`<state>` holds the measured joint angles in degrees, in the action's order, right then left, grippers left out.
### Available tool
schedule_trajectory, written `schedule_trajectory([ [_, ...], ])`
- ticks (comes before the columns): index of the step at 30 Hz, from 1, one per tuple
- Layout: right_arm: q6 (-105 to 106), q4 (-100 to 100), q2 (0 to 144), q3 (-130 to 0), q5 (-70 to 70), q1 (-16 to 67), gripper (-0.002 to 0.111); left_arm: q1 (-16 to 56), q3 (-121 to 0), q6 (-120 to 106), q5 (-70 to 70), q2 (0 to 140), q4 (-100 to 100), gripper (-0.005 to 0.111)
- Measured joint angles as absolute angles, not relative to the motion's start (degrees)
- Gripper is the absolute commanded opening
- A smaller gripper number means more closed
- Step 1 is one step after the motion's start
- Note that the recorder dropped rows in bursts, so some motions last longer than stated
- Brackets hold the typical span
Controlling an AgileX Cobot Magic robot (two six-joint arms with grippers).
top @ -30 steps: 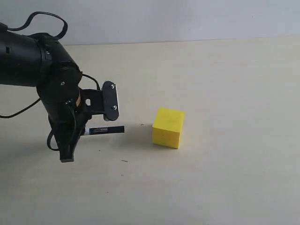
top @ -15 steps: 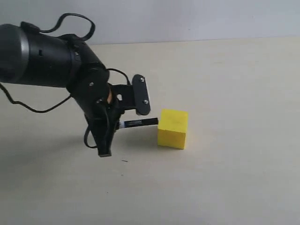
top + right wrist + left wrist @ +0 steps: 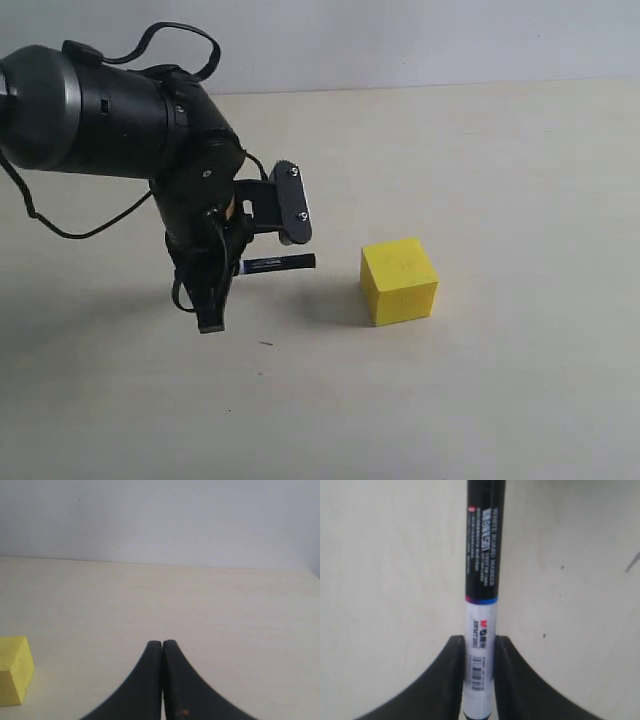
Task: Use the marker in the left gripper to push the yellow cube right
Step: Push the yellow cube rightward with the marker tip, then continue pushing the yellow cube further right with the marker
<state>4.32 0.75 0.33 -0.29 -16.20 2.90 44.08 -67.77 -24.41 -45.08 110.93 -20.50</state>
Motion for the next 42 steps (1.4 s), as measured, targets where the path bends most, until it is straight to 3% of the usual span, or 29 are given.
schedule_trajectory([
  [10, 4.3, 0.8, 0.3, -0.3, -16.2, 2.9, 0.000, 49.7, -72.8, -25.2, -39.4, 114.1, -15.9, 0.000],
  [20, 4.3, 0.8, 0.3, -0.3, -16.2, 2.9, 0.000, 47.0, -73.8, -22.7, -46.7, 114.1, -16.9, 0.000],
  [30, 4.3, 0.8, 0.3, -0.3, -16.2, 2.9, 0.000, 55.5, -73.9, -22.5, -41.4, 114.1, -17.1, 0.000],
  [42, 4.3, 0.8, 0.3, -0.3, -16.2, 2.9, 0.000, 52.2, -74.7, -19.9, -46.7, 115.0, -19.0, 0.000],
])
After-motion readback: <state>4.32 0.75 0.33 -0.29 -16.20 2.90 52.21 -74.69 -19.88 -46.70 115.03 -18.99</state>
